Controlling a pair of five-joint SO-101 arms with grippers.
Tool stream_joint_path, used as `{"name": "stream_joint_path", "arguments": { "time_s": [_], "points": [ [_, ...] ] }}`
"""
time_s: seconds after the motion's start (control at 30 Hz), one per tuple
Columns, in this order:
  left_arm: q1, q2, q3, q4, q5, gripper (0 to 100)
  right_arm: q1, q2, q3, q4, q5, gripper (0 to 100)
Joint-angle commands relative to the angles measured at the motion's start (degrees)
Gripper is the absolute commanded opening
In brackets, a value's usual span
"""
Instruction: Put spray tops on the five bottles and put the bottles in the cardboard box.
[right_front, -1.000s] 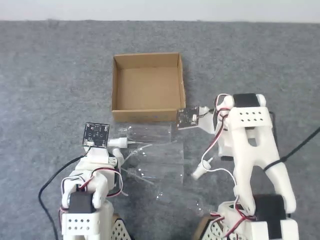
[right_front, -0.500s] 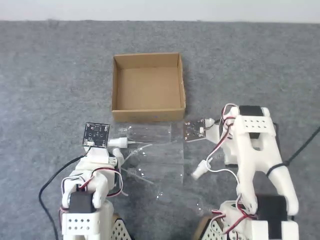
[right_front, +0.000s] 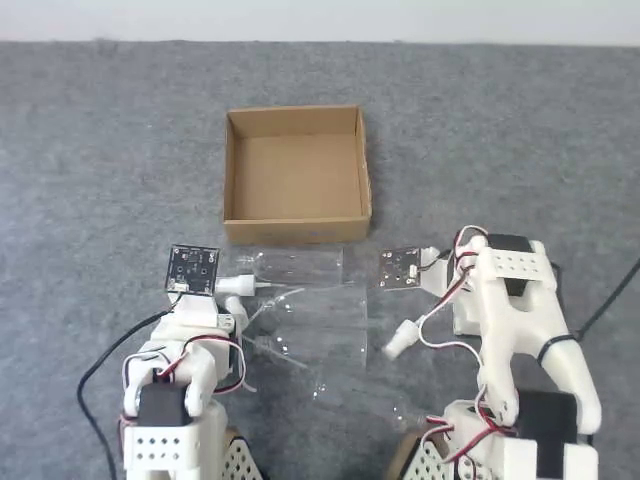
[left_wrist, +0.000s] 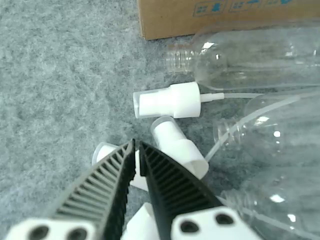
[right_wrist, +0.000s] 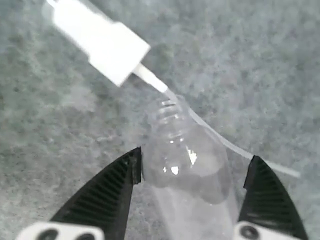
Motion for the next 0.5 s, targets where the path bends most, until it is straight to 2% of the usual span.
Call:
{"name": "stream_joint_path", "arguments": {
  "time_s": [0.0, 0.37, 0.47],
  "points": [
    [-0.3, -1.4, -0.7, 0.3, -0.3, 1, 1.2, -3.1, 0.4, -0.9, 0.6, 27.4],
    [-0.3, -1.4, -0.7, 0.3, -0.3, 1, 0.9, -3.1, 1.2, -1.1, 0.3, 27.0],
    [-0.3, -1.4, -0.7, 0.3, -0.3, 1, 0.9, -3.1, 1.4, -1.1, 0.2, 20.3]
  ]
}}
